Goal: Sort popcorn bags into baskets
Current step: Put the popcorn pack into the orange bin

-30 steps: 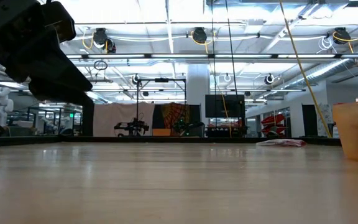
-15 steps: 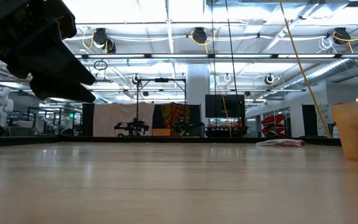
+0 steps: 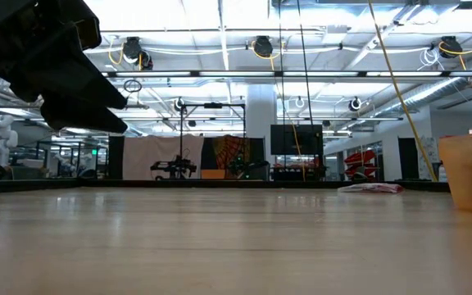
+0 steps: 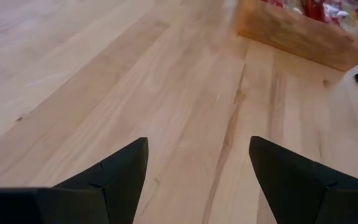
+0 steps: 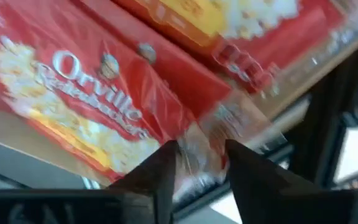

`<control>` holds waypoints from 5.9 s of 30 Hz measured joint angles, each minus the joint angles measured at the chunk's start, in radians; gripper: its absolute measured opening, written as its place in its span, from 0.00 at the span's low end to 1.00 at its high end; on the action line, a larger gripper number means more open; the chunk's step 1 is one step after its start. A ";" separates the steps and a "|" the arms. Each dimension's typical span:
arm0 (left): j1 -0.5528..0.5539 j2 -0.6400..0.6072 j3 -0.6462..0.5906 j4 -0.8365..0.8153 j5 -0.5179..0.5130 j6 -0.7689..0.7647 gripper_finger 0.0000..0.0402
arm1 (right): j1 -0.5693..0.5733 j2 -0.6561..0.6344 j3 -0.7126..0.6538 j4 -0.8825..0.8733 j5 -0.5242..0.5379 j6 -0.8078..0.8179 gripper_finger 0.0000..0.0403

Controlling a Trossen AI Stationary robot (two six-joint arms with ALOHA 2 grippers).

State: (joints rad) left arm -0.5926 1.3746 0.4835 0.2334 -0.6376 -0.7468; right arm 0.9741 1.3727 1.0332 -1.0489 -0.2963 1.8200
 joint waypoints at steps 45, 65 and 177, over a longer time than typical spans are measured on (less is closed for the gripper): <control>0.000 0.000 0.000 0.011 0.000 0.005 0.70 | 0.042 0.080 -0.019 0.187 0.146 0.145 0.00; 0.000 0.000 0.000 0.012 -0.045 0.019 0.70 | -0.446 -0.031 -0.001 0.092 1.067 -0.436 0.00; 0.359 0.036 0.000 0.553 0.546 0.745 0.70 | -0.697 0.155 -0.298 1.763 0.475 -1.380 0.00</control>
State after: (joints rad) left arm -0.2332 1.4103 0.4835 0.7863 -0.0914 -0.0021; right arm 0.2771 1.5275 0.7357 0.7140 0.1785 0.4398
